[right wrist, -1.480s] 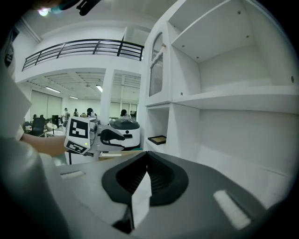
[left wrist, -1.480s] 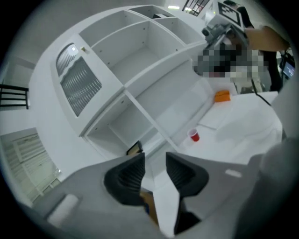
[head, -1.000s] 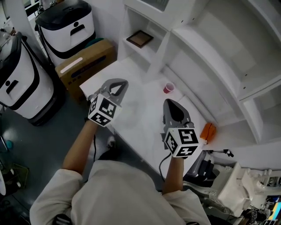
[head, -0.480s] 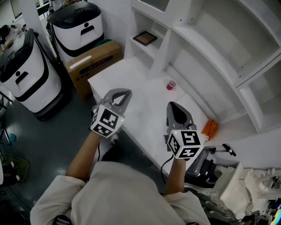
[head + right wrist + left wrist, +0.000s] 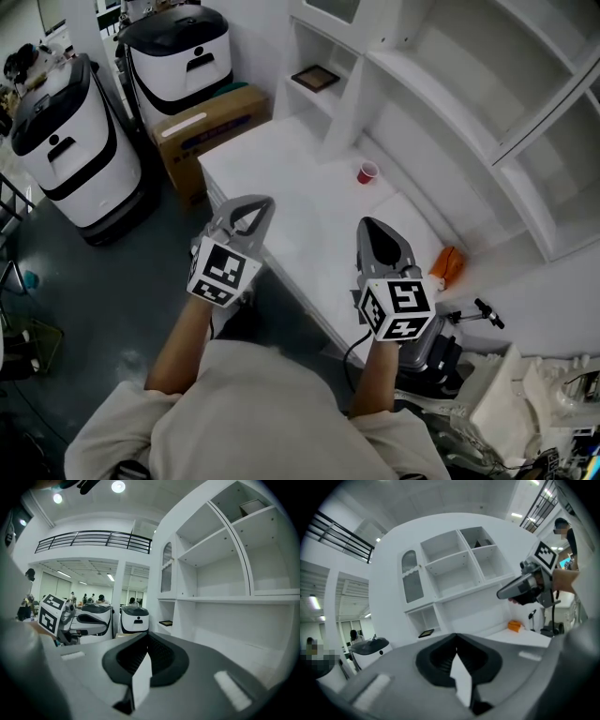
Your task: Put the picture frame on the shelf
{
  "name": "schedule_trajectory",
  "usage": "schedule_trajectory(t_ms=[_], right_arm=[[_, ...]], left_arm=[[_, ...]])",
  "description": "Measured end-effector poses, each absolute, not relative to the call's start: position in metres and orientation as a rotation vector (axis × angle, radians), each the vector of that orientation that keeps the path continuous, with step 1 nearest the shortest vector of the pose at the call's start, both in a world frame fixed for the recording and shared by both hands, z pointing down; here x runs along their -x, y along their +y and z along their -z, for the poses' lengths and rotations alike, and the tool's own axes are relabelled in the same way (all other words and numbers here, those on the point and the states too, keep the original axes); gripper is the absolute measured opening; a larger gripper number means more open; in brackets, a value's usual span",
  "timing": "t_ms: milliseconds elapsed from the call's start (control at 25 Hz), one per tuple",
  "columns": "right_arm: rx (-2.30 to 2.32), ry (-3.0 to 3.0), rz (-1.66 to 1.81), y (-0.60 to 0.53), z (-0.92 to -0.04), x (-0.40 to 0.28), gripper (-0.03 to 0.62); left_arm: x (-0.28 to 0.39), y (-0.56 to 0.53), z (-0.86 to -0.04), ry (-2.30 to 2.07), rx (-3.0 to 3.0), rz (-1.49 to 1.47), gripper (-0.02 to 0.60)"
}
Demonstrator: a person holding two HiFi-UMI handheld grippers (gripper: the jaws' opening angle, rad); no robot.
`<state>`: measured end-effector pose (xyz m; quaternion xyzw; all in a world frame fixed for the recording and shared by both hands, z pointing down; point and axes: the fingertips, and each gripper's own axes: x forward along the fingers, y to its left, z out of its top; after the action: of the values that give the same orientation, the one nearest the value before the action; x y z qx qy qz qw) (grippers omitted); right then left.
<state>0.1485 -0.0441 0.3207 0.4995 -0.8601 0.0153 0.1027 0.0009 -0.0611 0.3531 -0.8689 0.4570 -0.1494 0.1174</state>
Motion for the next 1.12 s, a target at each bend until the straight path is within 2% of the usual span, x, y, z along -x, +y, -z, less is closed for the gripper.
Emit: schedule_trajectory(t_ms=[1120], right_arm=[[-1.425,-2.595,0.055,0.026,-0.293,-0.139,0.005]], left_arm=[[0.018,0.017,-0.297,1.435,2.444,0.333,0.005]])
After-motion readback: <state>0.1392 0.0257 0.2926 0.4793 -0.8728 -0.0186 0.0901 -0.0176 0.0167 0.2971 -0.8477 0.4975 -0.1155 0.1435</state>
